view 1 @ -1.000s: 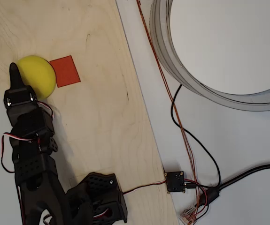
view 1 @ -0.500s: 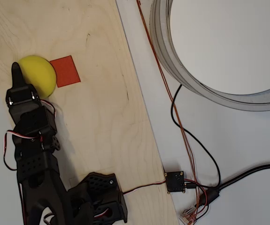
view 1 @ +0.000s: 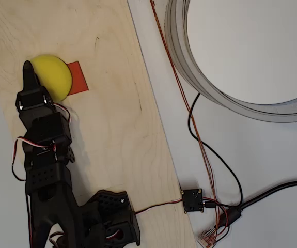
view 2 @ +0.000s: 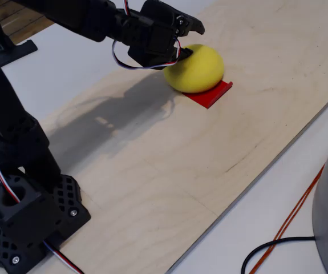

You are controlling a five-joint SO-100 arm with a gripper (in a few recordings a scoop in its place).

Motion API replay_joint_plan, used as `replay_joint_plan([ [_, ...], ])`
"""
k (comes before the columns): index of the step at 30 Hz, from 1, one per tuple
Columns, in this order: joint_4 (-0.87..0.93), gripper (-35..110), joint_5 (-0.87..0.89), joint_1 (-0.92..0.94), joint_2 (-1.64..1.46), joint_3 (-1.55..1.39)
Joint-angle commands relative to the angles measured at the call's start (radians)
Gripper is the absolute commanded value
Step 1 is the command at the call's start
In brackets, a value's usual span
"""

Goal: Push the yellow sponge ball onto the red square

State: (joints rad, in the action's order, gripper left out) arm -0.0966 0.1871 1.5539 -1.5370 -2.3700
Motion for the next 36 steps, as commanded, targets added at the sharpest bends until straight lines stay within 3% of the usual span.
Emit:
replay_joint_plan([
  [1, -0.029, 15, -0.006, 0.069, 0.0, 0.0],
  [36, -0.233, 15, -0.009, 0.158, 0.057, -0.074],
])
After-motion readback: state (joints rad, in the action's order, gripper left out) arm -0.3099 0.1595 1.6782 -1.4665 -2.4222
